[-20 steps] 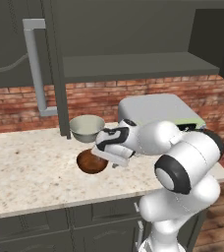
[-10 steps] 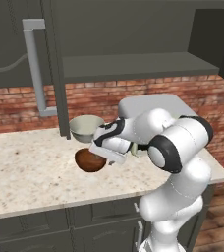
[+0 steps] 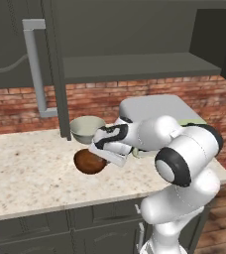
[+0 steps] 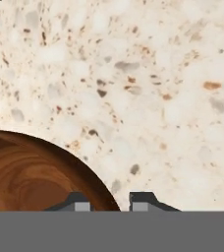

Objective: Pick up the bowls on the counter and stack them on top of one another in the open cabinet. Place the smaller bowl on top of the larger bowl.

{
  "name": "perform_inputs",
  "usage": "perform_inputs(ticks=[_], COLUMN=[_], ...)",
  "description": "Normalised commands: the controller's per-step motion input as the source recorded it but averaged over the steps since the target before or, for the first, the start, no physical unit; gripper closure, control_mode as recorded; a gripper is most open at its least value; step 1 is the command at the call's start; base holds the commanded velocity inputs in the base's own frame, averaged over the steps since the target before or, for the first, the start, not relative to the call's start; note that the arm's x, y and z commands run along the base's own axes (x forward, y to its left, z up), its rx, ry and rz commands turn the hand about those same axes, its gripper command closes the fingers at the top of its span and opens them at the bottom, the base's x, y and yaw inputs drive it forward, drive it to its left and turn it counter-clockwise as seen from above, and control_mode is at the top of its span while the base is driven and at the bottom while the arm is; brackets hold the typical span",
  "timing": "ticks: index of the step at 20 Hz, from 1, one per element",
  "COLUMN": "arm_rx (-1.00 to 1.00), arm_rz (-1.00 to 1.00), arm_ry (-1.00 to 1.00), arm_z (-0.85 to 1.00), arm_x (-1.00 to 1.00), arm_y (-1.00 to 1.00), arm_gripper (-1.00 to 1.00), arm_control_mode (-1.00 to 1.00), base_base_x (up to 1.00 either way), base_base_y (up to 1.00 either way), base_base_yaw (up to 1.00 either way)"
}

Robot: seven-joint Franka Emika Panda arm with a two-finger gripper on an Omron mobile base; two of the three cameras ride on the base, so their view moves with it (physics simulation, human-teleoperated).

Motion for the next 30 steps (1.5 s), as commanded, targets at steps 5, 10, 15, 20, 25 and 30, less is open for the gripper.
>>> perform_inputs(ticks=[5,10,15,20,25,30], arm_rx=[0.0,0.0,0.0,0.0,0.0,0.02], arm_rz=[-0.23,-0.31,-0.35,-0.34,-0.23,-0.15], arm_ry=[-0.06,-0.02,0.0,0.01,0.07,0.03], arm_z=[0.81,1.0,0.98,0.62,0.05,0.0], arm_x=[-0.54,-0.31,-0.01,0.3,0.68,0.58], arm_y=[0.0,-0.07,-0.31,-0.22,0.0,0.0], arm_gripper=[1.0,1.0,1.0,1.0,1.0,1.0], arm_control_mode=[-1.0,-1.0,-1.0,-1.0,-1.0,-1.0], base_base_x=[0.0,0.0,0.0,0.0,0.0,0.0], base_base_y=[0.0,0.0,0.0,0.0,0.0,0.0], base_base_yaw=[0.0,0.0,0.0,0.0,0.0,0.0])
